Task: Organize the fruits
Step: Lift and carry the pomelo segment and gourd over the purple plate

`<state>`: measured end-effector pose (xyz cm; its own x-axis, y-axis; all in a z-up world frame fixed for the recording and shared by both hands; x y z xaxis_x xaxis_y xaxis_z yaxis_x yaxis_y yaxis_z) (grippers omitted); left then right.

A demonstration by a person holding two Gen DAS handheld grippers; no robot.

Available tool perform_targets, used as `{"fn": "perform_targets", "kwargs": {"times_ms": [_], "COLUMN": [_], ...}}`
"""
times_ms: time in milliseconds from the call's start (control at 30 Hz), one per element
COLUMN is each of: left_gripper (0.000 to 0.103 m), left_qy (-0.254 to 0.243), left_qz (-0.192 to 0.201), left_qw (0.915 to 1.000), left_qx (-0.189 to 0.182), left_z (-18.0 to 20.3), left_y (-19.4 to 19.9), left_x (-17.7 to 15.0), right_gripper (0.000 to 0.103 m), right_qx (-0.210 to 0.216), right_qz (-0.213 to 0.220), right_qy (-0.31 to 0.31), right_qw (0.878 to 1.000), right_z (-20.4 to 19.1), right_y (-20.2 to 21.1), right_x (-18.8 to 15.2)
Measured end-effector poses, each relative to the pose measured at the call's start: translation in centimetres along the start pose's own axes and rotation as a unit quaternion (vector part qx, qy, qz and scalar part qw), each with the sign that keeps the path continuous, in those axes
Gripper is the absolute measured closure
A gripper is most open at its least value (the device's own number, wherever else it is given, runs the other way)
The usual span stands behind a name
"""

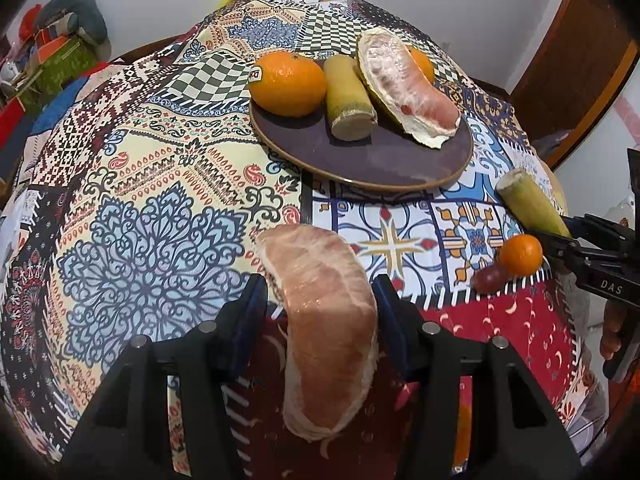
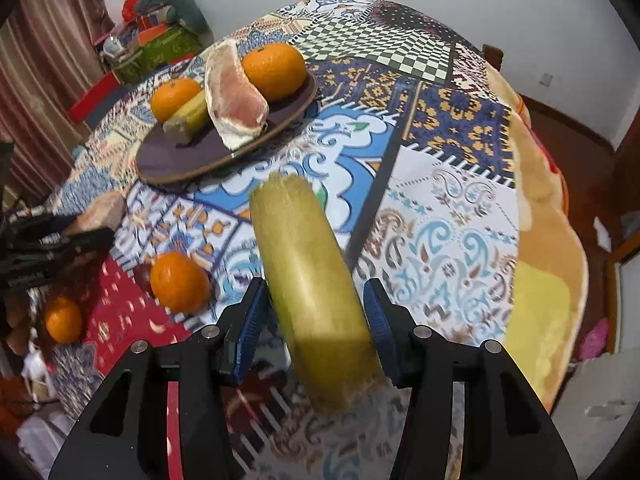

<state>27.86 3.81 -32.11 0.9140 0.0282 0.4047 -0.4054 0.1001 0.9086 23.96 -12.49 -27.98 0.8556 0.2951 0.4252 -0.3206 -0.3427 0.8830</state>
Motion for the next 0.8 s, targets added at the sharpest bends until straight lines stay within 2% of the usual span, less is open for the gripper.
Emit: {"fn": "perform_targets", "kwargs": {"times_ms": [33, 233, 367, 800], "left_gripper": [0.056, 0.068, 0.068, 0.069], "left_qy": [-0.001, 0.001, 0.011, 0.008], "left_qz": [0.001, 0.000, 0.004, 0.068], "left_qw": [1.0000, 1.0000, 0.9998, 0.9976], "left_qx": [-0.002, -0.007, -0.013, -0.012], "left_z": [0.1, 0.5, 0.3, 0.4], "left_y": [0.0, -0.1, 0.3, 5.2], "left_x": [0.1, 0.4, 0.5, 1.8], "right_gripper": [0.057, 0.059, 0.063, 0.068], "right_qx": [0.000, -0.017, -0.011, -0.012], "right_qz": [0.004, 0.018, 0.021, 0.065], "right_qy": [0.001, 0.013, 0.006, 0.011], "right_qw": [1.000, 1.000, 1.000, 0.998], "right_z": [-0.1, -0.7, -0.8, -2.4], "right_y": [-0.1, -0.3, 0.2, 3.6], "right_x": [0.2, 0.7, 0.6, 1.8]}}
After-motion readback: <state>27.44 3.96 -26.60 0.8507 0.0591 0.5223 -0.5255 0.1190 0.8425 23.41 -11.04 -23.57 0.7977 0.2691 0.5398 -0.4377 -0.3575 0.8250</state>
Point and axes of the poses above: each gripper's, at about its wrist camera, not at the fingertips, and y roughly against the way its jaws point, z to its right, x to its top, the point moved 9 cm from there along -y, roughly the way its jaws point, and after that the axes turned 3 degrees about -z, right-handed, at the moved point
